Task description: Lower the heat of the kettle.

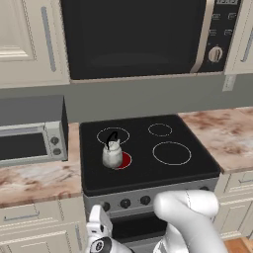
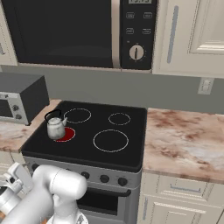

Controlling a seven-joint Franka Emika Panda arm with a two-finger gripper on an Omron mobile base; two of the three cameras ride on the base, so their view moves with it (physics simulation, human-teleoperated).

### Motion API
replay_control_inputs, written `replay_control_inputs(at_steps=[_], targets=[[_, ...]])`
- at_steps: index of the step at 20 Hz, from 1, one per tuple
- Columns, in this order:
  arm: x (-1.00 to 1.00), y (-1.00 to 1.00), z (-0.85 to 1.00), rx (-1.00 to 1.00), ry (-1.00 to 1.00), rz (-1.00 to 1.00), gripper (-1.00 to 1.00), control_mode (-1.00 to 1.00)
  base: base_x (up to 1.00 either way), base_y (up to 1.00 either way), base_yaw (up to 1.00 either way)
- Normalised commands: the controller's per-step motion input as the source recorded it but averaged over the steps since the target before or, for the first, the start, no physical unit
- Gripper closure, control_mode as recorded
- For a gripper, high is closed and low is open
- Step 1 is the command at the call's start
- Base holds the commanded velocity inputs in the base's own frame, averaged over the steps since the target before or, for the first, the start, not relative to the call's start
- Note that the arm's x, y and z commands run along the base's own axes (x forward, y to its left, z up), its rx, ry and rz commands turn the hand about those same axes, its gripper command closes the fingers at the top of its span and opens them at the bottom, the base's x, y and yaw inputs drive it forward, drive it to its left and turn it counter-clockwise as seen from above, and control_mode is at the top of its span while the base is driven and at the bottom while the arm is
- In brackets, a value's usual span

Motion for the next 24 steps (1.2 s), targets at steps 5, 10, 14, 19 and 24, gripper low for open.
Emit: replay_control_inputs(at_steps=[5, 10, 14, 19, 24], targets=[[0.11, 0.06, -0.17, 0.0, 0.0, 0.01, -1.0, -1.0, 0.0, 0.0, 0.0], [0.08, 0.04, -0.22, 0.0, 0.0, 0.02, -1.0, -1.0, 0.0, 0.0, 0.0], [0.08, 0.0, -0.18, 0.02, 0.0, 0.02, -1.0, -1.0, 0.0, 0.0, 0.0], [0.11, 0.0, -0.04, 0.06, -0.02, 0.03, -1.0, -1.0, 0.0, 0.0, 0.0], [0.09, 0.0, 0.0, 0.05, -0.03, 0.02, -1.0, -1.0, 0.0, 0.0, 0.0]])
